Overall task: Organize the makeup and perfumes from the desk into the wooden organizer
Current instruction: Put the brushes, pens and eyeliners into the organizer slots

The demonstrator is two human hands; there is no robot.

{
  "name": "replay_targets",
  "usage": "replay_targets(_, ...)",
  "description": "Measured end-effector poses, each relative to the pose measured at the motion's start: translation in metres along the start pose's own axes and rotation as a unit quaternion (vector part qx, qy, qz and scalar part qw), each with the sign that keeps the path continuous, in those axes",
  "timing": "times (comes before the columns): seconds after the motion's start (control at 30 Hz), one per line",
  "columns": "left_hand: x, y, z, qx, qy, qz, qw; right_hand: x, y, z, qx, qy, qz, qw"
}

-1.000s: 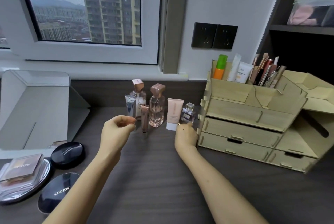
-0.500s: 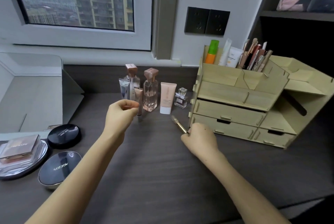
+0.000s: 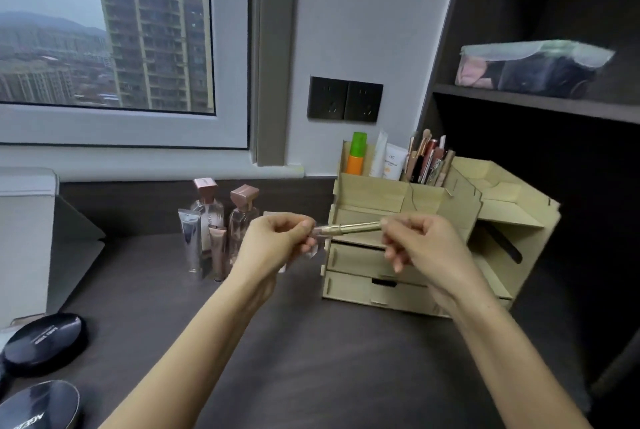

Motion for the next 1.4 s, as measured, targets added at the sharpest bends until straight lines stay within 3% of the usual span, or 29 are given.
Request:
replay_targets(0.1,-0.033,0.017,-0.016,0.002,-0.060,0.015,0.998,0.023,0.033,0.029,0.051,0.036,-0.053,0.997)
replay_targets(0.17,-0.046,0.028,-0.024,-0.004,-0.095,0.017,0.995,0.048,0.059,0.048,0.080,0.004,-0.098,0.992)
replay_targets(0.23,-0.045,0.039,-0.028,-0.022,-0.095,0.003,0.995,0.078,0.086,0.067,0.117,-0.097,-0.173,0.973)
replay_targets(0.33,-0.031,0.051,-0.021,-0.025,-0.067,-0.032,0.997,0.107,0.122,0.082,0.125,-0.373,-0.250,0.885)
replay_targets(0.4,-0.022,0.056,-0.013,-0.019,-0.050,-0.053,0.997,0.107,0.147,0.076,0.087,-0.476,-0.226,0.846)
replay_targets(0.53,-0.010,0.059,-0.002,-0.014,-0.020,-0.067,0.997,0.097,0.178,0.051,0.033,-0.523,-0.160,0.837)
replay_targets(0.7,0.004,0.062,0.002,-0.010,0.015,-0.081,0.997,0.089,0.195,0.032,0.060,-0.506,-0.156,0.846)
replay_targets(0.83,0.009,0.064,0.006,-0.008,0.017,-0.087,0.996,0.086,0.198,0.031,0.092,-0.533,-0.171,0.824)
replay_targets(0.9,0.010,0.064,0.009,-0.005,0.021,-0.089,0.996,0.085,0.198,0.030,0.095,-0.582,-0.164,0.791)
replay_targets(1.07,0.011,0.061,0.012,-0.005,0.031,-0.091,0.995,0.075,0.193,0.029,0.108,-0.753,-0.131,0.635)
replay_targets(1.13,0.016,0.058,0.011,-0.006,0.035,-0.096,0.995,0.072,0.186,0.036,0.118,-0.774,-0.148,0.605)
replay_targets(1.23,0.026,0.047,0.007,-0.008,0.043,-0.105,0.993,0.053,0.165,0.048,0.168,-0.736,-0.183,0.630)
replay_targets(1.3,0.036,0.037,0.005,-0.009,0.051,-0.115,0.992,0.021,0.143,0.053,0.241,-0.667,-0.163,0.686)
replay_targets(1.4,0.058,0.015,0.004,-0.011,0.096,-0.134,0.986,-0.045,0.099,0.051,0.325,-0.549,-0.063,0.767)
Point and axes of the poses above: each hand's wrist, its own y-axis towards the middle knuckle, its own x-axis out of the back of the hand, z = x × y, the point moved 5 cm from there along y, towards the middle knuckle
